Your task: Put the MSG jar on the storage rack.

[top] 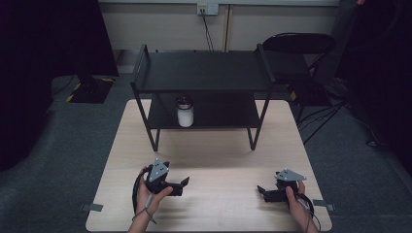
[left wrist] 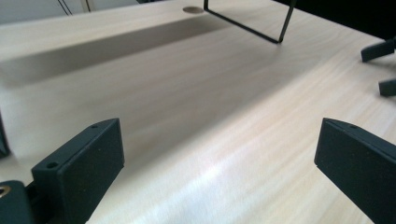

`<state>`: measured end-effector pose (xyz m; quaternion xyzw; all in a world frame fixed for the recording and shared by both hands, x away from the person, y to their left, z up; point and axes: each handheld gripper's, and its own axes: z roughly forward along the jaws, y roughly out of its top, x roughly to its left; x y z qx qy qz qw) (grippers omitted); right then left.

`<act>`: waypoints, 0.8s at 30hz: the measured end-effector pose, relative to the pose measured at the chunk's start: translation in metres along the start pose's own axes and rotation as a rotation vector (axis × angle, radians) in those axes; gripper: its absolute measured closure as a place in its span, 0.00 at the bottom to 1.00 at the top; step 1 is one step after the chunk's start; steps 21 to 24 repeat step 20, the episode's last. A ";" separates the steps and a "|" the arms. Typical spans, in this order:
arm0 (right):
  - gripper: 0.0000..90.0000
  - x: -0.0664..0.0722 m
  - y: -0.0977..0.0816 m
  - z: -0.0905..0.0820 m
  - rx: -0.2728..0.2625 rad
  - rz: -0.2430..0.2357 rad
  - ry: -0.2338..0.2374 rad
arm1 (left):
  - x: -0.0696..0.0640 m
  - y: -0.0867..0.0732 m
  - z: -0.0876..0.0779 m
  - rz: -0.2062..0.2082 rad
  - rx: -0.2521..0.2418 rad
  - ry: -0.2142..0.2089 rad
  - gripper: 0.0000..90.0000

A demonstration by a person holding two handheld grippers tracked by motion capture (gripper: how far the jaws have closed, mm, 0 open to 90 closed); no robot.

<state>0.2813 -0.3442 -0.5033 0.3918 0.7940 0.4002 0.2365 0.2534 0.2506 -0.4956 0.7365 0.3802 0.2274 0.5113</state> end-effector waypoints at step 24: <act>0.00 0.000 0.000 0.000 0.001 0.000 0.000 | 0.000 -0.021 0.003 0.004 0.010 -0.031 0.01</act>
